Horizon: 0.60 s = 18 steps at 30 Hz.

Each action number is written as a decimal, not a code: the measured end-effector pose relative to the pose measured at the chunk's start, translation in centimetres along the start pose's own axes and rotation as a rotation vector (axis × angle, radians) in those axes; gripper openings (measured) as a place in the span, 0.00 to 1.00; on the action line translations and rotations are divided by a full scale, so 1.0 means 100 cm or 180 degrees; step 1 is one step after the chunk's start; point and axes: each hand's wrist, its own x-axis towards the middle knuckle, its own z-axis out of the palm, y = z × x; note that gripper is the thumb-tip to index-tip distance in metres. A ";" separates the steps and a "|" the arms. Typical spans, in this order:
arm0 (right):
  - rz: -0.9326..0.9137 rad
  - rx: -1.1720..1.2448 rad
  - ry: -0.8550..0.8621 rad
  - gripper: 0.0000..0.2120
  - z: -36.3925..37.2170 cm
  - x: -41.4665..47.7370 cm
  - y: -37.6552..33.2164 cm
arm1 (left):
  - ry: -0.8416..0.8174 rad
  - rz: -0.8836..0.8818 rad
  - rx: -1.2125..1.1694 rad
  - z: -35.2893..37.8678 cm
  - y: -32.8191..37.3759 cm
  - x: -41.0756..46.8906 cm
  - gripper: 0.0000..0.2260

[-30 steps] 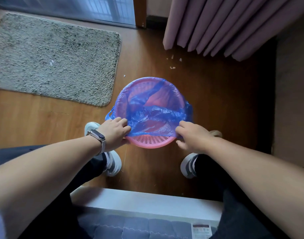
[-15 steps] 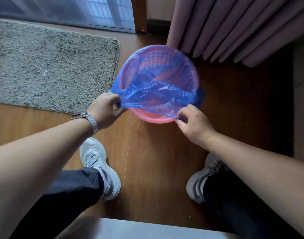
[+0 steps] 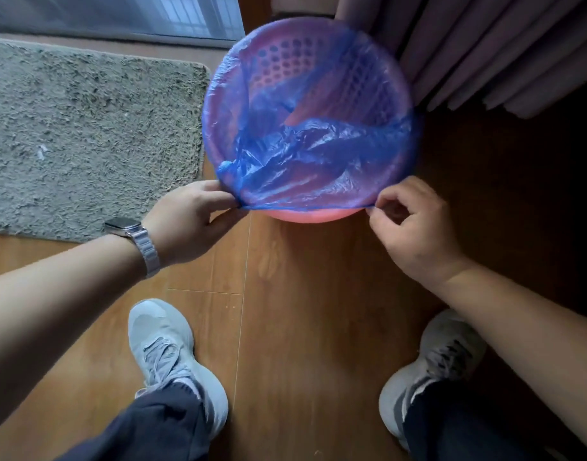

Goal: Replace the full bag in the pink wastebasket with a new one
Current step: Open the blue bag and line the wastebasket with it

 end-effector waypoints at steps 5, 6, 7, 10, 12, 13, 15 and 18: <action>0.0379 0.0581 0.0165 0.06 0.020 -0.016 0.002 | 0.0412 -0.0480 -0.0425 0.032 0.007 -0.006 0.17; 0.0358 0.0527 0.0023 0.06 0.021 -0.018 0.004 | 0.0432 -0.0501 -0.0330 0.036 0.008 -0.008 0.17; 0.0339 0.0480 -0.0063 0.06 0.020 -0.020 0.008 | 0.0431 -0.0492 -0.0235 0.038 0.008 -0.010 0.17; 0.0451 0.0374 -0.0175 0.06 0.015 -0.024 0.017 | 0.0320 -0.0377 0.0022 0.035 0.011 -0.019 0.17; 0.0453 0.0174 -0.0264 0.07 0.015 -0.026 0.023 | 0.0085 -0.0180 0.0342 0.033 0.008 -0.022 0.16; 0.0424 0.0074 -0.0258 0.07 0.015 -0.024 0.025 | -0.0009 -0.0076 0.0481 0.031 0.005 -0.021 0.17; 0.0502 0.0070 -0.0125 0.07 0.017 -0.017 0.029 | 0.0014 -0.0021 0.0625 0.029 -0.003 -0.017 0.17; 0.0394 0.0199 -0.0048 0.07 0.018 -0.013 0.025 | 0.0308 -0.0004 0.0616 0.021 0.002 -0.014 0.16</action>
